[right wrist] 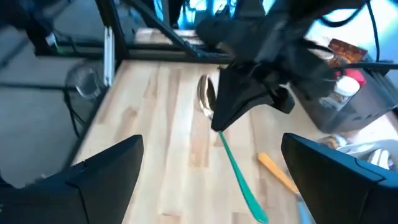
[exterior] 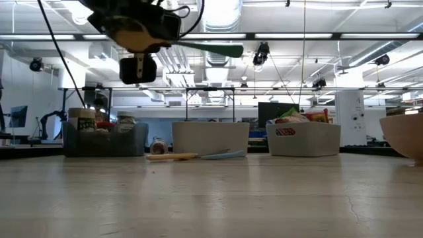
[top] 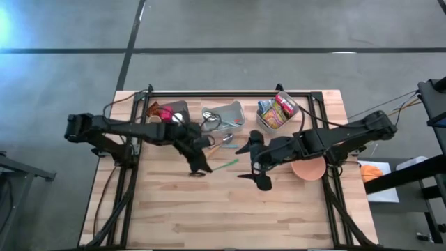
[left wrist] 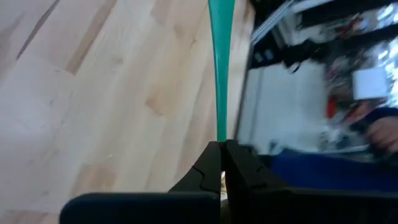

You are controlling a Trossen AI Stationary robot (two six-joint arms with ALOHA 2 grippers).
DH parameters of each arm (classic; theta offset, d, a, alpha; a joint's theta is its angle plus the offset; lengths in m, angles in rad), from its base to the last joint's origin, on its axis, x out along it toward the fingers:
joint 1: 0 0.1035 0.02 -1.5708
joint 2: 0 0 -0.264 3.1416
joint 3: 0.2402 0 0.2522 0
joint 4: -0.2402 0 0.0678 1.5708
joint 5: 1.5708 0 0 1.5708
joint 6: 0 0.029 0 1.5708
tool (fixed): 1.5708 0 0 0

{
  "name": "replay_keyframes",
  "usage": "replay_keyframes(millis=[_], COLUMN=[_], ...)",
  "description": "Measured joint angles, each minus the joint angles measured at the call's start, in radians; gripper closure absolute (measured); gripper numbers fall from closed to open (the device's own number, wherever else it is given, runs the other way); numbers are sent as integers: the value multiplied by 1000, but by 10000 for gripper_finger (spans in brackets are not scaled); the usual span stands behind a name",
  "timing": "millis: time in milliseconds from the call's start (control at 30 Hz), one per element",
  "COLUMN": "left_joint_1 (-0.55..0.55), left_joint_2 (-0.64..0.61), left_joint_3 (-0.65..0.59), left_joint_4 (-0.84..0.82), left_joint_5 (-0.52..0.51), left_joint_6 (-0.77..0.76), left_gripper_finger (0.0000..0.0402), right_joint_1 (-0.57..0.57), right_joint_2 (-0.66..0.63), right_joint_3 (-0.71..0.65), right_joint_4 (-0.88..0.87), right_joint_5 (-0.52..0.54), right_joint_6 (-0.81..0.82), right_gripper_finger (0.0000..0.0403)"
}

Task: Pick & Place Food Item
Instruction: Put the green spoon into the right gray bin

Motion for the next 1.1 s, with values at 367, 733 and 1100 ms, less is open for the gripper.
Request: replay_keyframes(millis=[367, 733, 1100], left_joint_1=[65, 69, 69], left_joint_2=[0, 0, 0], left_joint_3=[38, 39, 48], left_joint_4=[33, 85, 131], left_joint_5=[107, 189, 205], left_joint_6=[-78, -129, -162], left_gripper_finger=[401, 401, 401], right_joint_1=[11, 12, 5], right_joint_2=[81, 142, 166], right_joint_3=[0, 0, 0], right_joint_4=[-11, -33, -25], right_joint_5=[88, 131, 131], right_joint_6=[-309, -494, -561], right_gripper_finger=[25, 25, 57])
